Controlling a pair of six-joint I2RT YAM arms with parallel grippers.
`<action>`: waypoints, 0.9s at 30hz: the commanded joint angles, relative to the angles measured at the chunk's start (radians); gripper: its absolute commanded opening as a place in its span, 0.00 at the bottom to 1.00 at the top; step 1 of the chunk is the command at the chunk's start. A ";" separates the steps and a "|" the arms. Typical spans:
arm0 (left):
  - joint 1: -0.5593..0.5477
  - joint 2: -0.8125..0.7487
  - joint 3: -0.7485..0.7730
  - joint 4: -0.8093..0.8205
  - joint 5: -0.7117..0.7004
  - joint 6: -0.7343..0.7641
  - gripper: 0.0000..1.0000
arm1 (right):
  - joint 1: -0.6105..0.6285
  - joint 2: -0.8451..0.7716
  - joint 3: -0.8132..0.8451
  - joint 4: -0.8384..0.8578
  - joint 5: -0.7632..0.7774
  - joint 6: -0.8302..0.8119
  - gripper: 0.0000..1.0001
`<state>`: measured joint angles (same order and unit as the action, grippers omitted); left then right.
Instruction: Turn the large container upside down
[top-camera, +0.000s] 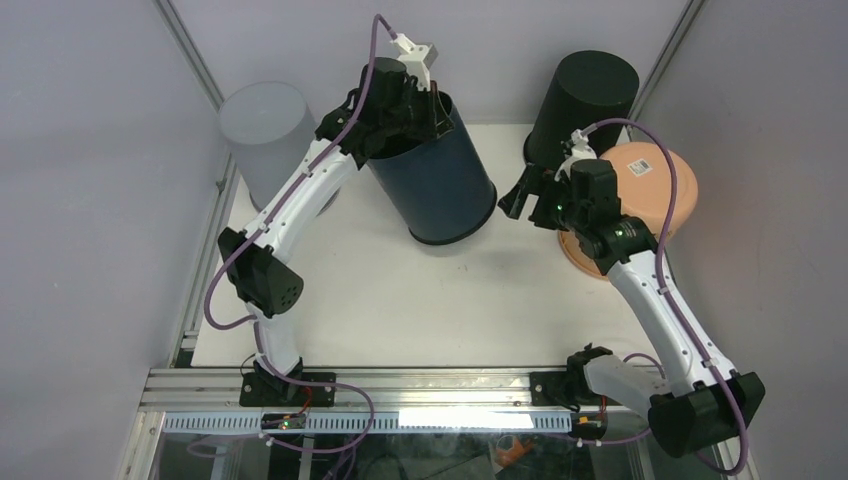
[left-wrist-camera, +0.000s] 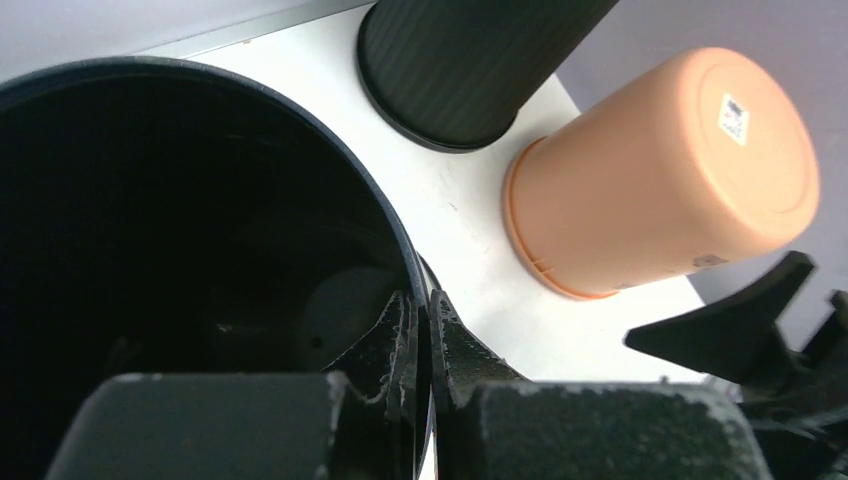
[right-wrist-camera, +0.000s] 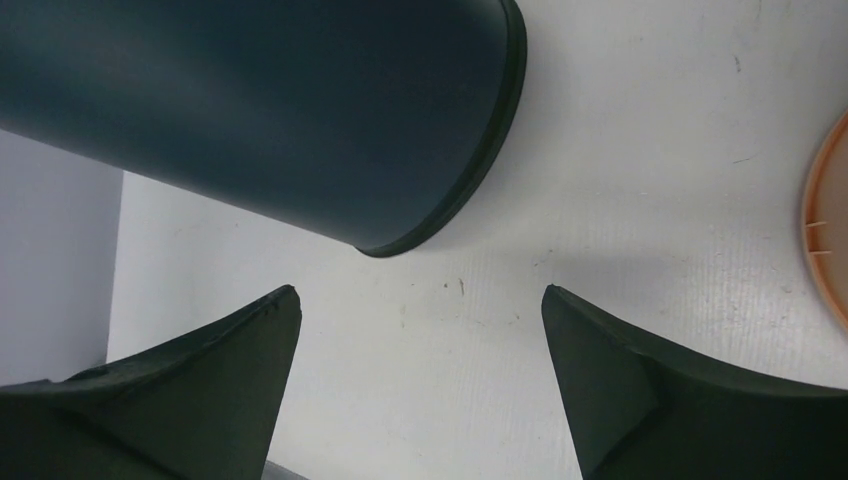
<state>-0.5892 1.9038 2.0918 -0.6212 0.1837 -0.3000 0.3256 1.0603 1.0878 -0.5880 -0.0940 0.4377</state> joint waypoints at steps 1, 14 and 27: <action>0.007 -0.175 -0.001 0.252 0.073 -0.094 0.00 | -0.034 -0.049 -0.042 0.127 -0.129 0.058 0.94; 0.109 -0.245 -0.146 0.421 0.202 -0.252 0.00 | -0.080 -0.063 -0.323 0.618 -0.391 0.398 0.90; 0.108 -0.261 -0.137 0.421 0.217 -0.262 0.00 | -0.036 -0.100 -0.618 1.101 -0.297 0.534 0.87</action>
<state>-0.4721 1.7592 1.8999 -0.4160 0.3439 -0.5289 0.2695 1.0157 0.4824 0.3244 -0.4500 0.9878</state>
